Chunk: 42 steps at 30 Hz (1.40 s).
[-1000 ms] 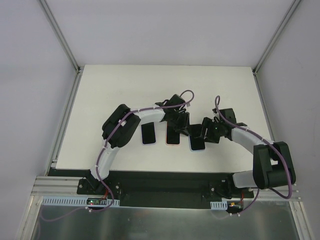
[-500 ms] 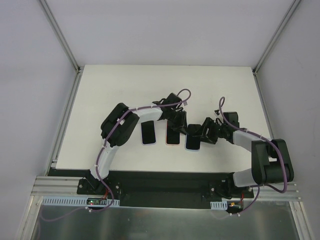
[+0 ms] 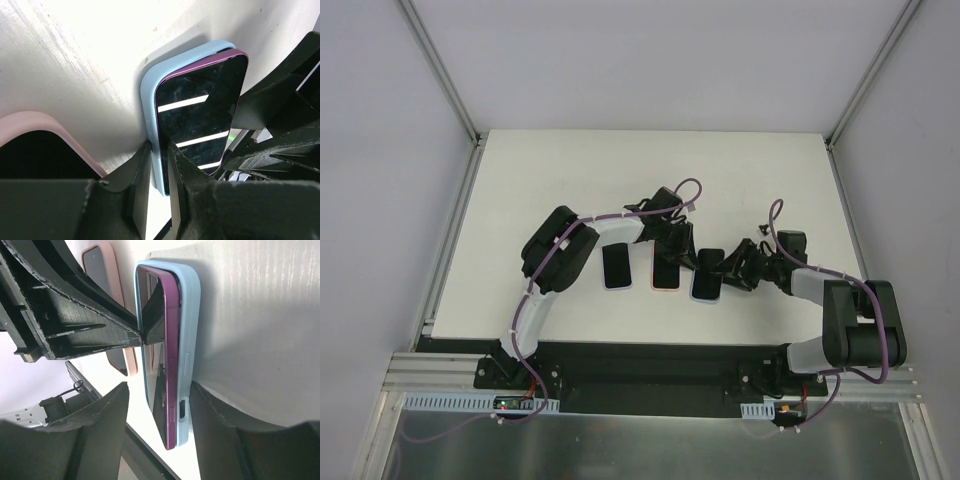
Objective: Put the phone into the phone case
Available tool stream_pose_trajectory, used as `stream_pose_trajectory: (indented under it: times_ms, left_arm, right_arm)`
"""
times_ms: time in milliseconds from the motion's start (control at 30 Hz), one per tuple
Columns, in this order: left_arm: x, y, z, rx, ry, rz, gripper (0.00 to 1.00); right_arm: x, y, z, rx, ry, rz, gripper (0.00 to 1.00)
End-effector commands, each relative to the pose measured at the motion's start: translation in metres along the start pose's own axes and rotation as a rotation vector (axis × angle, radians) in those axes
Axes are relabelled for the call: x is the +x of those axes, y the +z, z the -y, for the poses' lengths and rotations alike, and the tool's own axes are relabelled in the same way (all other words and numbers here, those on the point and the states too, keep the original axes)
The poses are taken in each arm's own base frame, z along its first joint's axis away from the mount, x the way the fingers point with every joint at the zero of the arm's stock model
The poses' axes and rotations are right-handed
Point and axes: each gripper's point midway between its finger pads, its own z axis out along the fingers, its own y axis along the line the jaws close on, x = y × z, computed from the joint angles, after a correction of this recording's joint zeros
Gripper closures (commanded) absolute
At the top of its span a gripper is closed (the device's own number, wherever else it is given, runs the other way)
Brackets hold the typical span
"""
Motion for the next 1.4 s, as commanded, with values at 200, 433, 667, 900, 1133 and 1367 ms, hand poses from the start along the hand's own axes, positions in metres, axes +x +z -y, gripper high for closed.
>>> stream_pose_trajectory:
  times_ms: [200,433,667,900,1133,1367]
  left_arm:
    - [0.018,0.007,0.015,0.04,0.013,-0.041,0.83]
    - [0.018,0.009,0.017,0.042,0.009,-0.042,0.83]
    - [0.018,0.01,0.017,0.04,0.009,-0.042,0.83]
    - [0.019,0.012,0.015,0.039,0.01,-0.045,0.83]
    - [0.019,0.013,0.014,0.037,0.007,-0.047,0.83]
    - [0.017,0.012,0.016,0.04,0.008,-0.042,0.83]
  right_arm:
    - [-0.006,-0.007,-0.036,-0.184,-0.093,0.01,0.6]
    - [-0.005,-0.008,-0.037,-0.198,-0.105,0.001,0.77]
    - [-0.002,-0.007,-0.038,-0.21,-0.098,-0.018,0.98]
    - [-0.003,-0.007,-0.04,-0.214,-0.092,-0.017,0.57]
    - [-0.001,-0.015,-0.052,-0.265,-0.13,-0.003,0.59]
    - [-0.003,-0.017,-0.055,-0.269,-0.133,0.011,0.68]
